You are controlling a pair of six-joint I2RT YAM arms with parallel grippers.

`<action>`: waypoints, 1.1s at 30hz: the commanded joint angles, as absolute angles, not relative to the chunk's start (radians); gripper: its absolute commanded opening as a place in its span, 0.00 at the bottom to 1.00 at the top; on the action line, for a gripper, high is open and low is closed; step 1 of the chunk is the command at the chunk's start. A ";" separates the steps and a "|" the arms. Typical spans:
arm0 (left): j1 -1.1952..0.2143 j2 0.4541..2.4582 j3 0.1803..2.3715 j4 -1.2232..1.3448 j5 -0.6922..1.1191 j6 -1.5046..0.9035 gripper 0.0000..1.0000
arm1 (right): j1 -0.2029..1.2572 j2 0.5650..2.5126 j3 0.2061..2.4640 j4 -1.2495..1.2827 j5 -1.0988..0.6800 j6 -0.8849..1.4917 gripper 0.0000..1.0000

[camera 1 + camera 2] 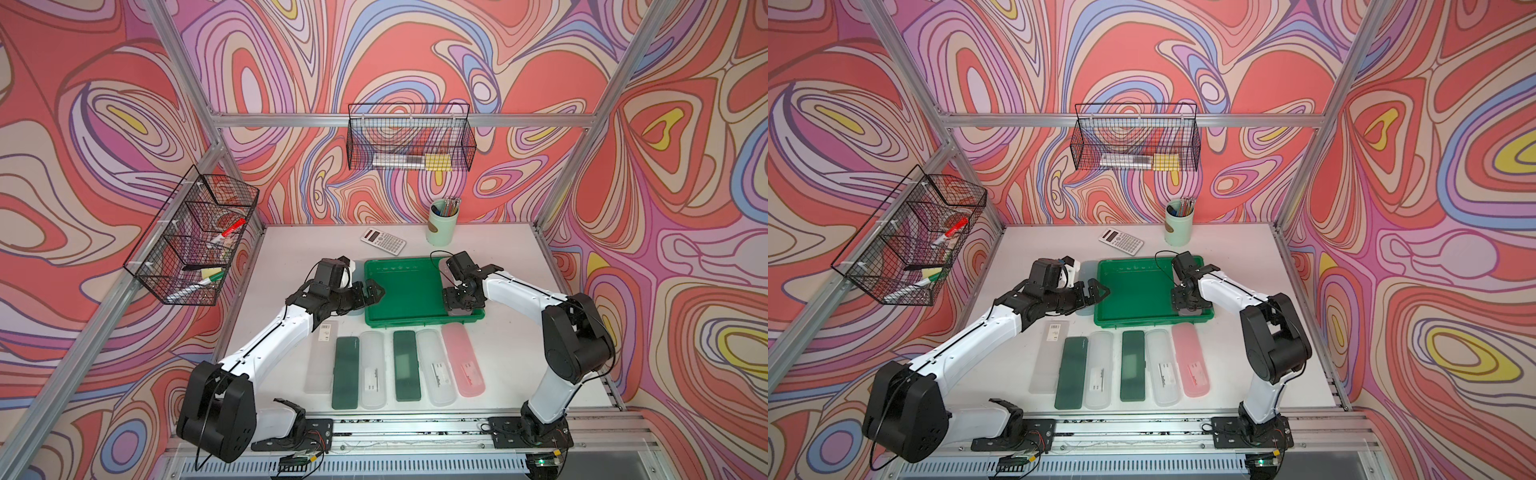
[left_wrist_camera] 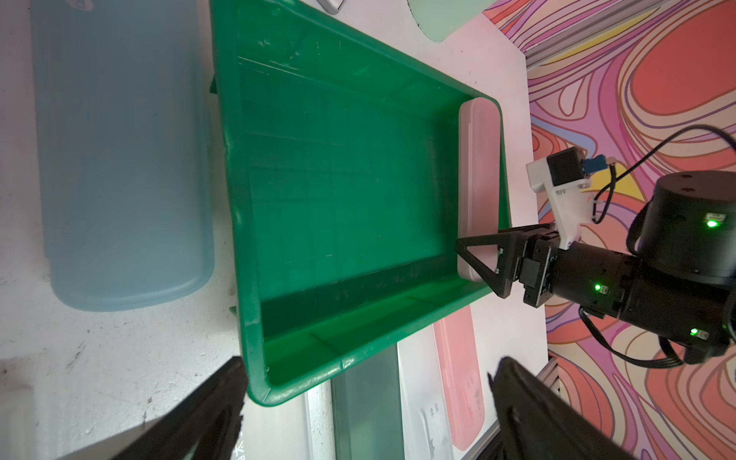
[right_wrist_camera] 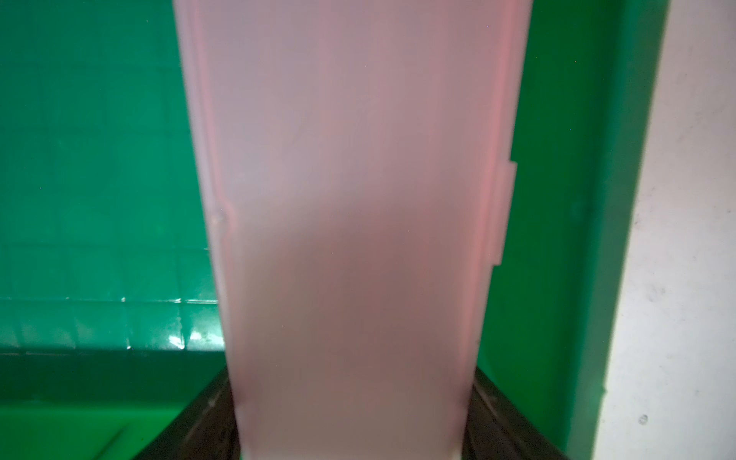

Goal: Put the pencil case into the storage box
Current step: Place the pencil case at the storage box.

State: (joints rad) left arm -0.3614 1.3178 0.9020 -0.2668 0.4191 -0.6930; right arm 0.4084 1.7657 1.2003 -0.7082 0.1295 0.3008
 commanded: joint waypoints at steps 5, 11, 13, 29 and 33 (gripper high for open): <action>-0.368 1.319 0.910 -0.257 0.389 -0.691 0.99 | 0.412 1.755 1.240 -0.726 0.212 0.320 0.86; -0.367 1.326 0.944 -0.385 0.316 -0.670 0.99 | 0.413 1.694 1.272 -0.729 0.193 0.332 0.88; -0.367 1.337 0.963 -0.427 0.316 -0.661 0.99 | 0.412 1.681 1.282 -0.715 0.137 0.339 0.86; -0.384 1.322 0.871 -0.311 0.333 -0.786 0.99 | 0.465 1.904 1.374 -0.624 0.066 0.374 0.76; -0.396 1.357 0.889 -0.292 0.325 -0.802 0.99 | 0.465 1.942 1.376 -0.602 0.062 0.360 0.76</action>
State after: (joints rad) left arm -0.3878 1.3319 0.8795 -0.3302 0.3168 -0.7780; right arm 0.4610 1.9282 1.3521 -0.6186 0.0307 0.3607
